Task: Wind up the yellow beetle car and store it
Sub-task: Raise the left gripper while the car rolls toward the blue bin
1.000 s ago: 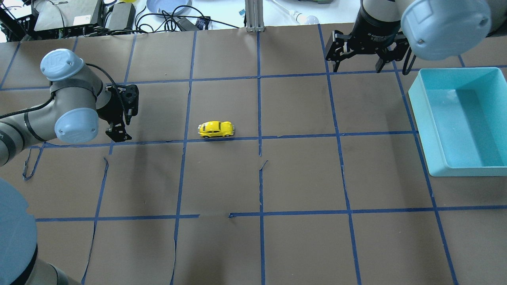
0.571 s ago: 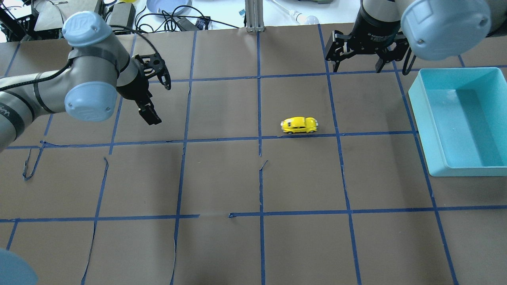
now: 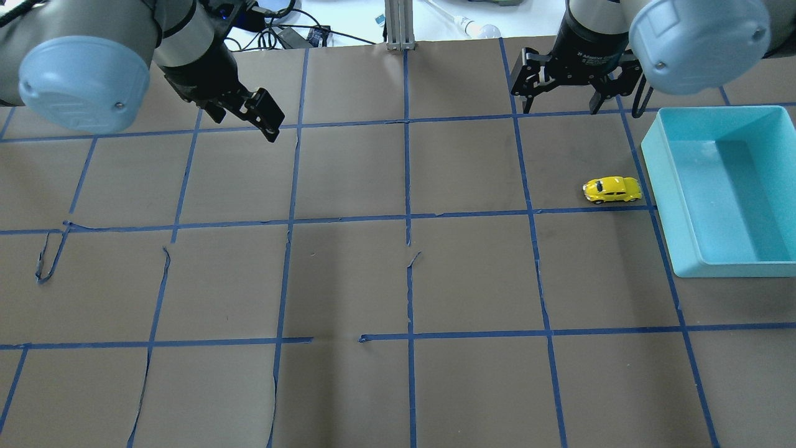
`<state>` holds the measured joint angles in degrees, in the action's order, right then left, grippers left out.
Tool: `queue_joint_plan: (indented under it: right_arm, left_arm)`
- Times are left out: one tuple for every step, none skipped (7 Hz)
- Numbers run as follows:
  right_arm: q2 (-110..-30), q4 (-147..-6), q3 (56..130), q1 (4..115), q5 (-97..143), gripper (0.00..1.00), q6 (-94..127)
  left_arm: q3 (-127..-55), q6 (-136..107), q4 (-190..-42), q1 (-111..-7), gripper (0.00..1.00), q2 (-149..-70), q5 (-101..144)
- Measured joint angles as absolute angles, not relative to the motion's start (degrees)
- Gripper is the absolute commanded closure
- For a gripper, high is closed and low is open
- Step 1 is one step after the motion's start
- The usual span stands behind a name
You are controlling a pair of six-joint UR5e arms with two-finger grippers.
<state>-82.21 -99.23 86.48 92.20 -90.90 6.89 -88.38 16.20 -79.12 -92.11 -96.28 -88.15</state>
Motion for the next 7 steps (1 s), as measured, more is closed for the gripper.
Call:
queue_joint_plan:
  right_arm:
    - [-82.2, -99.2, 86.5, 92.2, -90.9, 0.00, 6.9]
    - [-82.2, -99.2, 86.5, 92.2, -91.0, 0.00, 6.9]
    - [-82.2, -99.2, 86.6, 92.2, -91.0, 0.00, 6.9]
    - [-82.2, -99.2, 86.7, 92.2, -91.0, 0.00, 6.9]
    - [-82.1, -99.3, 86.9, 92.2, -91.0, 0.00, 6.9]
    - [-82.2, -99.5, 87.3, 92.2, -91.0, 0.00, 6.9]
    - [-82.2, -99.8, 87.7, 92.2, -91.1, 0.00, 6.9]
  left_arm:
    - [-88.3, 9.1, -79.5, -93.0, 0.00, -94.4, -88.1]
    - [-88.3, 5.6, -80.0, -93.4, 0.00, -92.7, -88.2]
    - [-88.3, 3.8, -80.7, -93.5, 0.00, -91.0, -88.4]
    - [-88.5, 2.6, -81.0, -93.5, 0.00, -89.9, -88.6]
    - [-88.9, 1.7, -81.0, -93.4, 0.00, -89.4, -88.7]
    - [-89.6, 1.3, -80.8, -93.4, 0.00, -89.3, -88.6]
    - [-90.0, 1.2, -80.6, -93.3, 0.00, -89.1, -88.5]
